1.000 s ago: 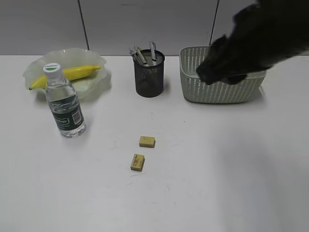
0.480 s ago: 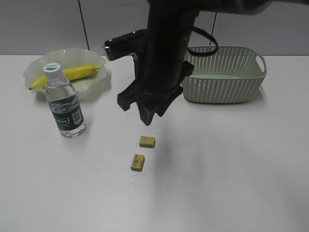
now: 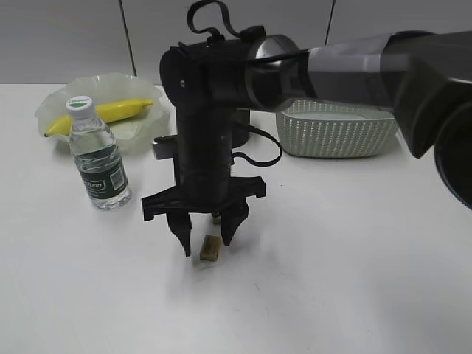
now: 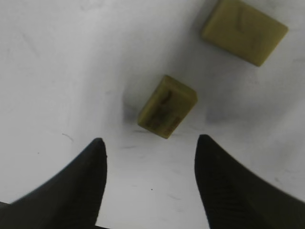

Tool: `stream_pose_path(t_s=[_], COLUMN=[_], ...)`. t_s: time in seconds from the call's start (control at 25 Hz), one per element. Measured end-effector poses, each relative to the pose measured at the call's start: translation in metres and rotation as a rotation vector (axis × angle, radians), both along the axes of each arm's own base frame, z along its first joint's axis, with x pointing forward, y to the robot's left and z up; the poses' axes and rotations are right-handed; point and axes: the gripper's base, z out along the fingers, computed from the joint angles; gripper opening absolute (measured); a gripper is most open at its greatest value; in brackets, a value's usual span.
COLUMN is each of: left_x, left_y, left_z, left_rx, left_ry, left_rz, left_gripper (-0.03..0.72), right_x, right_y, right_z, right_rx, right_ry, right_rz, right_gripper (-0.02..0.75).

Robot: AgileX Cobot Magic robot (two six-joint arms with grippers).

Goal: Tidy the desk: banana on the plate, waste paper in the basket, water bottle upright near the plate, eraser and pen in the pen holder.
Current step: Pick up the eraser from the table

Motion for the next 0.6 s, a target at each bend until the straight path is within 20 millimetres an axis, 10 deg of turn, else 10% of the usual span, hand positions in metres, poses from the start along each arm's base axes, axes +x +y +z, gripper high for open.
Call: stream_pose_path(t_s=[0.6], left_x=[0.0], left_y=[0.0], left_z=[0.0], left_rx=[0.0], left_ry=[0.0], left_rz=[0.0], left_gripper=[0.314], right_x=[0.018], right_y=[-0.014], right_z=[-0.032], right_rx=[-0.007], right_ry=[0.103], right_rz=[-0.159], right_gripper=[0.445])
